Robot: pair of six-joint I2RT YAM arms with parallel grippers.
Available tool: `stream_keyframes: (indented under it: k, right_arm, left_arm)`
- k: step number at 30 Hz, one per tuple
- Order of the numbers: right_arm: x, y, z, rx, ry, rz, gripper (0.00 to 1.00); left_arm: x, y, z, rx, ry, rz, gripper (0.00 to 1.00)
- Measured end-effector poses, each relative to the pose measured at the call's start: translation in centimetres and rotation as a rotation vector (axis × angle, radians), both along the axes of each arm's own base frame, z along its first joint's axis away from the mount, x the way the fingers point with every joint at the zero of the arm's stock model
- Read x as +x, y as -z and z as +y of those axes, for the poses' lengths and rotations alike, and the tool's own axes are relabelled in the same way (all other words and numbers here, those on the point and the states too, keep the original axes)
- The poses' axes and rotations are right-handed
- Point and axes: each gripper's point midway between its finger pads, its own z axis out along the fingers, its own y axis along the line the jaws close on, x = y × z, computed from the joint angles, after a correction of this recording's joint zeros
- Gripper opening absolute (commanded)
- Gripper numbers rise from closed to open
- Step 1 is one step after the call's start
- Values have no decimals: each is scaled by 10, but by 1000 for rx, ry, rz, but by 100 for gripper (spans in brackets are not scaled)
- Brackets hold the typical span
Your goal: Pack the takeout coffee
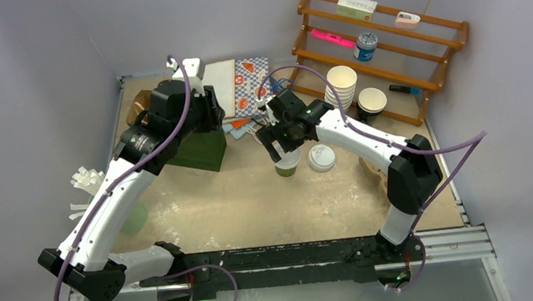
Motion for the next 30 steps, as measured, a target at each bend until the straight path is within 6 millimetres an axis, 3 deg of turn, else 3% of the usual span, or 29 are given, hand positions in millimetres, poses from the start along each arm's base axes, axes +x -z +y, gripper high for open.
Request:
stream_keyframes:
  k: [12,18,30]
  right_arm:
    - [-5,6,4,-7,-29,22,88]
    - [-6,6,4,-10,-27,24,98]
    - [-3,-1,-3,-43,-2,9,98]
  left_arm:
    - [0,8,1,12,-3,16,41]
    - [0,9,1,13,-3,18,41]
    - [0,11,-1,13,1,22,42]
